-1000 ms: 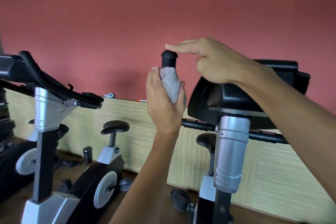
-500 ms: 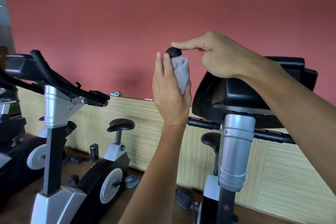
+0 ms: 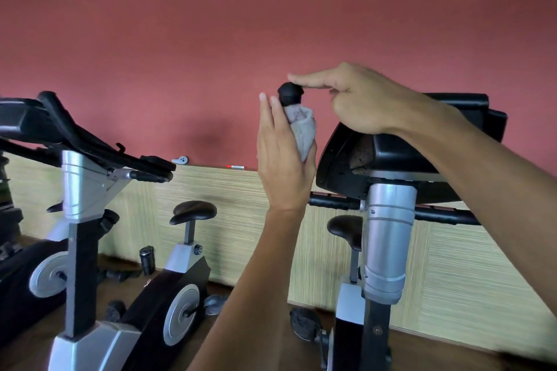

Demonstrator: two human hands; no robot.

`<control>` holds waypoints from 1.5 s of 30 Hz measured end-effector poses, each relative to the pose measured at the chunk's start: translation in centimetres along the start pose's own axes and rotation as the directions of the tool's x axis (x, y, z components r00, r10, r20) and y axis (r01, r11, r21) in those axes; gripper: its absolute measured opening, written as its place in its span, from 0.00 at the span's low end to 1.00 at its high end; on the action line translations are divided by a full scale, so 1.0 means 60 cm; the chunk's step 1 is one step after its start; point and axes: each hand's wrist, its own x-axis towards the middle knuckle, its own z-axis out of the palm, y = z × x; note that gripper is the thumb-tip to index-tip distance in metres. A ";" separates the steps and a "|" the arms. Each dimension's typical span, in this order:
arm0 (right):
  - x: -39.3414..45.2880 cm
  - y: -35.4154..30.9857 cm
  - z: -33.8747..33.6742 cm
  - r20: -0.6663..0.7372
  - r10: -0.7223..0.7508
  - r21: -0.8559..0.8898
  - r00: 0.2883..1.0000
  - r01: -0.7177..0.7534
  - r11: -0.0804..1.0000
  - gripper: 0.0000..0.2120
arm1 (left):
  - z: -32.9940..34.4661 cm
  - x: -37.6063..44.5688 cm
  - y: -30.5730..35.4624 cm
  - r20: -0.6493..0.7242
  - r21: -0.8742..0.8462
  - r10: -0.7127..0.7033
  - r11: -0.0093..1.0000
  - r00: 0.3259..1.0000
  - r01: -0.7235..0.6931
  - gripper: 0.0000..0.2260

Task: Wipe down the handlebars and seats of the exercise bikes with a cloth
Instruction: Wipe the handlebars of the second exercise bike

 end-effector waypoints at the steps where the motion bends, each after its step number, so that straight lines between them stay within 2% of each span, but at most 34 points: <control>1: -0.005 -0.005 0.001 0.021 0.028 0.014 0.999 -0.028 1.000 0.38 | -0.006 -0.015 -0.007 0.039 -0.001 -0.019 1.000 0.999 0.019 0.37; 4: -0.026 -0.014 0.002 0.056 0.042 -0.019 0.998 -0.041 0.999 0.41 | -0.033 -0.063 -0.031 0.200 -0.043 -0.062 0.996 0.978 0.072 0.38; 6: -0.037 -0.009 0.005 0.033 0.023 -0.031 0.999 -0.022 0.999 0.41 | -0.067 -0.088 -0.036 0.288 -0.090 -0.216 0.964 0.933 0.251 0.40; 8: -0.040 0.002 0.012 0.021 0.033 0.012 0.999 -0.033 0.999 0.41 | -0.098 -0.097 -0.042 0.291 -0.118 -0.373 0.900 0.881 0.420 0.41; 9: -0.040 0.004 0.018 0.011 0.024 0.005 1.000 -0.024 1.000 0.40 | -0.110 -0.095 -0.046 0.263 -0.145 -0.414 0.876 0.871 0.460 0.41; 12: -0.029 0.002 0.042 -0.069 -0.125 -0.168 0.990 0.112 0.979 0.40 | -0.126 -0.066 -0.058 0.181 -0.247 -0.426 0.853 0.886 0.460 0.41; 14: -0.017 0.000 0.058 -0.079 -0.224 -0.287 0.971 0.193 0.938 0.40 | -0.112 -0.037 -0.055 0.208 -0.312 -0.386 0.845 0.899 0.435 0.41; 17: -0.005 -0.006 0.074 -0.082 -0.302 -0.451 0.950 0.235 0.861 0.33 | -0.078 -0.006 -0.040 0.317 -0.462 -0.290 0.785 0.903 0.414 0.38; 21: 0.005 -0.013 0.096 -0.165 -0.304 -0.591 0.938 0.152 0.792 0.31 | -0.046 -0.003 -0.087 0.400 -0.590 -0.195 0.692 0.895 0.415 0.16; 23: 0.004 -0.024 0.110 -0.213 -0.294 -0.618 0.932 0.104 0.779 0.29 | -0.032 0.004 -0.124 0.467 -0.628 -0.126 0.649 0.875 0.429 0.10; 26: -0.001 -0.046 0.126 -0.263 -0.259 -0.668 0.929 0.018 0.744 0.28 | -0.009 0.030 -0.155 0.548 -0.669 0.023 0.613 0.836 0.421 0.15; 28: -0.002 -0.060 0.133 -0.258 -0.232 -0.742 0.938 -0.038 0.669 0.27 | -0.006 0.050 -0.160 0.568 -0.696 0.104 0.591 0.817 0.408 0.15; 30: 0.000 -0.071 0.140 -0.212 -0.189 -0.829 0.959 -0.073 0.555 0.27 | -0.008 0.063 -0.159 0.616 -0.712 0.153 0.528 0.773 0.463 0.10; 32: 0.002 -0.078 0.155 -0.165 -0.138 -0.896 0.977 -0.090 0.434 0.27 | -0.006 0.067 -0.161 0.656 -0.731 0.212 0.419 0.725 0.539 0.06; 34: 0.004 -0.083 0.171 -0.170 -0.081 -0.923 0.982 -0.130 0.362 0.28 | -0.001 0.068 -0.165 0.679 -0.730 0.267 0.342 0.684 0.592 0.06; 39: 0.015 -0.099 0.190 -0.203 0.029 -0.947 0.979 -0.204 0.249 0.33 | 0.013 0.074 -0.181 0.741 -0.664 0.379 0.293 0.554 0.688 0.11; 41: 0.025 -0.103 0.200 -0.203 0.061 -0.956 0.977 -0.211 0.205 0.34 | 0.018 0.077 -0.187 0.741 -0.655 0.409 0.269 0.532 0.706 0.14; 43: 0.034 -0.103 0.206 -0.205 0.077 -0.959 0.976 -0.216 0.184 0.33 | 0.020 0.079 -0.188 0.724 -0.667 0.428 0.235 0.541 0.707 0.13; 45: 0.038 -0.102 0.207 -0.215 0.061 -0.959 0.975 -0.223 0.175 0.31 | 0.022 0.072 -0.189 0.698 -0.689 0.438 0.196 0.566 0.698 0.15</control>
